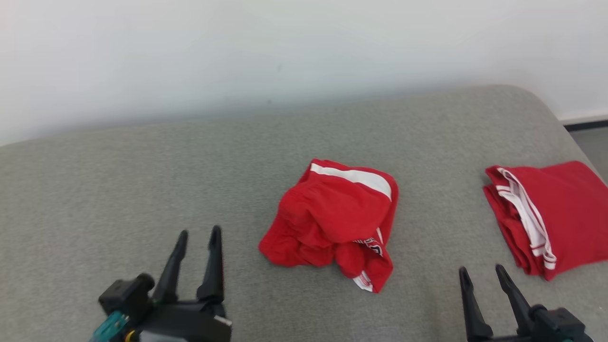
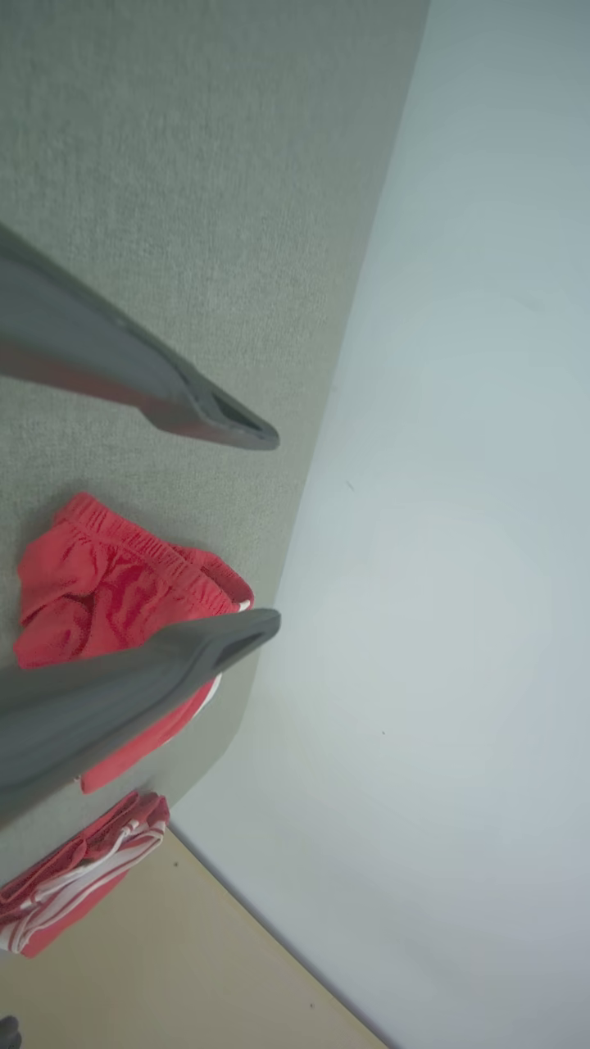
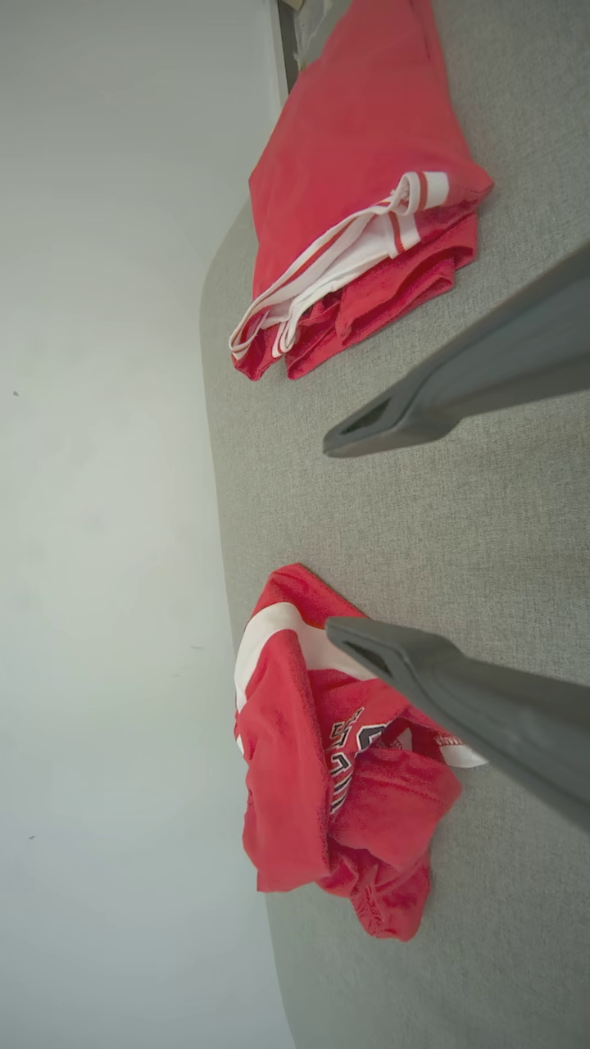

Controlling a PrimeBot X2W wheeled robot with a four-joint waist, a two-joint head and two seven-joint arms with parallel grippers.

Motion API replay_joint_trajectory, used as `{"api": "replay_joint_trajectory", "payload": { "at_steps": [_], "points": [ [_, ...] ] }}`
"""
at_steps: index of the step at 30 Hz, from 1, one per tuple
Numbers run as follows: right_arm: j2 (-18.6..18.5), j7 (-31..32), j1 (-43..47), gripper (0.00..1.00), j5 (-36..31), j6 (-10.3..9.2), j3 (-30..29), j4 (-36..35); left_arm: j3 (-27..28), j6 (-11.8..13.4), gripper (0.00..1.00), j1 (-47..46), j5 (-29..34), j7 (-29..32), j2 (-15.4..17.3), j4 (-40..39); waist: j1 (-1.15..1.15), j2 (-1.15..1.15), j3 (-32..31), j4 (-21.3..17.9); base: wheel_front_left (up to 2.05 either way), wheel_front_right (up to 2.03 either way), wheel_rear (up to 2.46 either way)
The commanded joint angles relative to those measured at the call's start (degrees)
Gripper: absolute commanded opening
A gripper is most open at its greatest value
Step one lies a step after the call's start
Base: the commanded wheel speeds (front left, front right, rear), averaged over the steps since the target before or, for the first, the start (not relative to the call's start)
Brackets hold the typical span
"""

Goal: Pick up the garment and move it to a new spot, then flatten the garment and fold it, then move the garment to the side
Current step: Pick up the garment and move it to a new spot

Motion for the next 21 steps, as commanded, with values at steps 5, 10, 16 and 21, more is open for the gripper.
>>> {"api": "replay_joint_trajectory", "payload": {
  "at_steps": [5, 10, 16, 21],
  "points": [
    [-0.66, 0.68, 3.99, 1.0, -0.53, -0.15, -1.89, -1.55, 5.57, -0.89, 1.0, 7.6, 8.6, -0.31, 0.88, -4.58, 0.0, 0.0, -3.37, 4.93, 0.0, 0.0, 0.0],
    [-1.29, 0.99, 5.81, 1.0, -0.57, -0.15, -1.77, -2.45, 11.54, -1.56, 1.0, 14.86, 14.43, -0.34, 0.44, -6.76, 0.0, 0.0, -4.77, 6.21, 0.0, 0.0, 0.0],
    [-2.14, 0.45, 6.72, 1.0, 0.41, -0.15, -0.68, -2.44, 16.14, -4.92, 1.0, 21.01, 19.49, -0.35, 0.09, -6.88, 0.0, 0.0, -5.95, 7.65, 0.0, 0.0, 0.0],
    [-1.95, 0.48, 7.35, 1.0, 0.93, -0.15, -0.19, -1.83, 18.11, -6.12, 1.0, 22.59, 20.73, -0.36, -0.69, -6.15, 0.0, 0.0, -6.26, 8.24, 0.0, 0.0, 0.0]
  ]
}}
